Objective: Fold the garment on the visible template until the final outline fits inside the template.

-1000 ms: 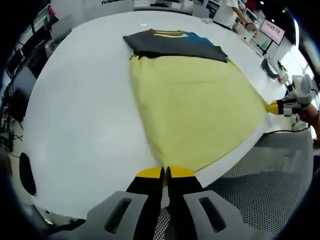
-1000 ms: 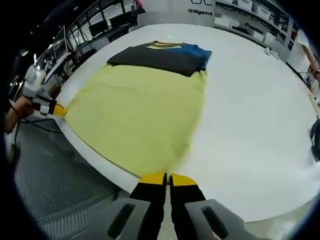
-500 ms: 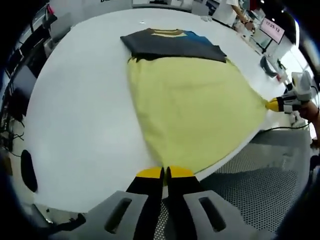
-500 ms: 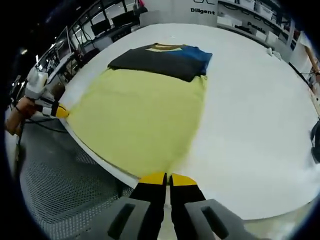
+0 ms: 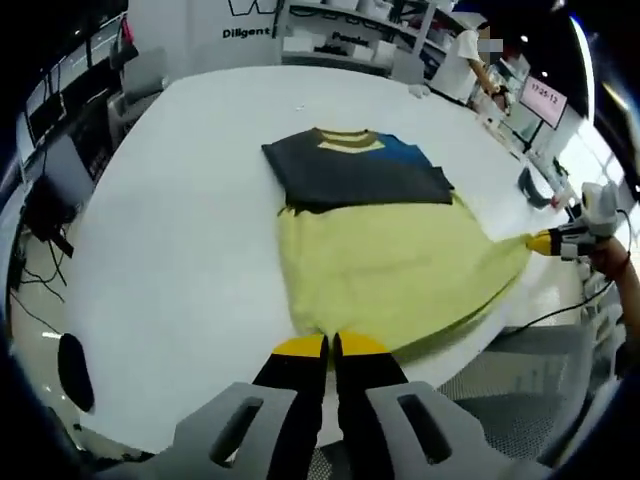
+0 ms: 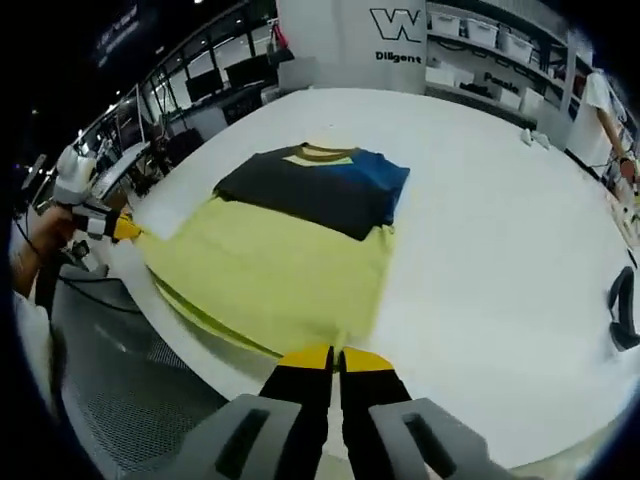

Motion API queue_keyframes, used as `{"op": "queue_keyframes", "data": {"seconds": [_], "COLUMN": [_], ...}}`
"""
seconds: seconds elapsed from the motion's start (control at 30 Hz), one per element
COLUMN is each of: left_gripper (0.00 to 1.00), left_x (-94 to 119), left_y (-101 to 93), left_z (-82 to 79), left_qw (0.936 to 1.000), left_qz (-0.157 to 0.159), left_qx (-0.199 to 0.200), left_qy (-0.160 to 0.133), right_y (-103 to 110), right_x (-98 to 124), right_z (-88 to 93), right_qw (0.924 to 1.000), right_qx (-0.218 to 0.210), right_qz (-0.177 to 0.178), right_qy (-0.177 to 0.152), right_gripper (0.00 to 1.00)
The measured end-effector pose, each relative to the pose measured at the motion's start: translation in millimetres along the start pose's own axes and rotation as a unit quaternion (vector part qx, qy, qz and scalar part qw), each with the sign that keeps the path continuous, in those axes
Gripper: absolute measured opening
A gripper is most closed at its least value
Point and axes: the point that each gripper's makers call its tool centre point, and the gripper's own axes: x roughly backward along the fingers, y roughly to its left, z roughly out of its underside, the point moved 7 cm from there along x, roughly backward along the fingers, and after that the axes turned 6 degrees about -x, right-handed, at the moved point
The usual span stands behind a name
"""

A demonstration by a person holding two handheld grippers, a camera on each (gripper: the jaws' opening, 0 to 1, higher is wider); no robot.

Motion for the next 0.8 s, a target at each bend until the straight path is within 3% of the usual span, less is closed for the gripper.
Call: {"op": "queue_keyframes", "data": {"seconds": [0.43, 0.7, 0.8], "left_gripper": [0.02, 0.02, 0.02], "left_x": [-4, -13, -18], "left_y": [21.9, 32.9, 35.4], "left_z": [-68.0, -119.0, -129.3], "left_qw": [0.9975, 0.9938, 0.9933], "left_qz": [-0.018, -0.031, -0.031], "left_qx": [0.000, -0.010, -0.008], "left_qy": [-0.068, -0.106, -0.111], "right_y": [-9, -15, -18], "right_x": [-4, -15, -18], "right_z": [-72.3, -110.6, -122.7], "right_qw": [0.9973, 0.9951, 0.9944], "right_qx": [0.001, 0.018, 0.020], "right_qz": [-0.004, 0.002, 0.006], "right_qy": [-0.073, -0.097, -0.103], "right_gripper": [0.00, 0.00, 0.00]}}
